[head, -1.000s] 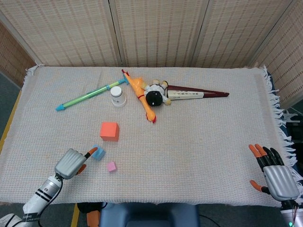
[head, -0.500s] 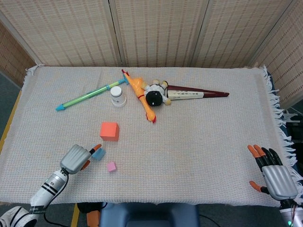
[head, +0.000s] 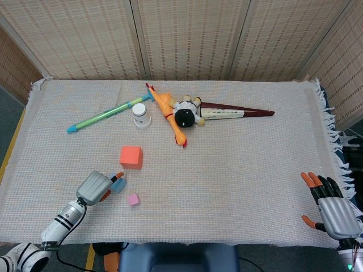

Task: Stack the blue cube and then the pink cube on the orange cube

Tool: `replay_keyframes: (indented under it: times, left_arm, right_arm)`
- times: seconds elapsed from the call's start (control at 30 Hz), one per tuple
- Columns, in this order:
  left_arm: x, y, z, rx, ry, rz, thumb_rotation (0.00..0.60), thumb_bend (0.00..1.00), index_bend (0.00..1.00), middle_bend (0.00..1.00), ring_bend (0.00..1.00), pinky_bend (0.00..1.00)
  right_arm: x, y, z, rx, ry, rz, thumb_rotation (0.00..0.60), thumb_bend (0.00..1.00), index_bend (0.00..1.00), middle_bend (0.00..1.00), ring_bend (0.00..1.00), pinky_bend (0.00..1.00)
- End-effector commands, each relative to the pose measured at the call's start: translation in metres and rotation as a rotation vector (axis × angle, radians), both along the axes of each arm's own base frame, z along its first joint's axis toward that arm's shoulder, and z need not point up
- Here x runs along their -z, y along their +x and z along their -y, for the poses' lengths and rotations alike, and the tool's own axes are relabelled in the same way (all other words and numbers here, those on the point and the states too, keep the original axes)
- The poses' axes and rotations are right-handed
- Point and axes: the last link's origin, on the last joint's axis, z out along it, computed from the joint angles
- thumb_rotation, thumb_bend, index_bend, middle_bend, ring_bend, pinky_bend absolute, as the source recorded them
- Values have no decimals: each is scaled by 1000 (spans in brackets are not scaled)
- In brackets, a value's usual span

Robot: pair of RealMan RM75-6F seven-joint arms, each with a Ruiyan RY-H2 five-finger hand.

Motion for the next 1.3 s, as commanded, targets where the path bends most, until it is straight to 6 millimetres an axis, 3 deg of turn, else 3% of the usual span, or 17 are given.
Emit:
replay_keyframes:
  times: [0.03, 0.33, 0.6, 0.67, 0.97, 1.3]
  left_arm:
    - [1, 0, -1, -2, -1, 9, 600, 360, 272, 1000, 1000, 1000]
    - [2, -2, -3, 11, 14, 52, 600, 358, 454, 1000, 1000, 1000]
    - [-6, 3, 3, 9, 18, 136, 600, 358, 494, 1000, 1000, 1000]
    - [-20, 10, 10, -69, -4, 291, 600, 358, 501, 1000, 1000, 1000]
    - [-54, 37, 12, -266, -45, 438, 600, 359, 498, 1000, 1000, 1000]
    - [-67, 79, -3, -442, 29, 495, 600, 369, 526, 1000, 1000, 1000]
  right_arm:
    - [0, 0, 0, 0, -1, 1, 600, 67, 0, 0, 0, 0]
    - [-1, 0, -1, 0, -3, 4, 600, 67, 0, 0, 0, 0]
    - [0, 0, 0, 1, -1, 5, 600, 67, 0, 0, 0, 0]
    - [-2, 1, -1, 0, -11, 10, 600, 67, 0, 0, 0, 0]
    - [0, 4, -2, -13, 8, 18, 600, 67, 0, 0, 0, 0]
    - [-1, 6, -3, -23, 13, 27, 600, 67, 0, 0, 0, 0]
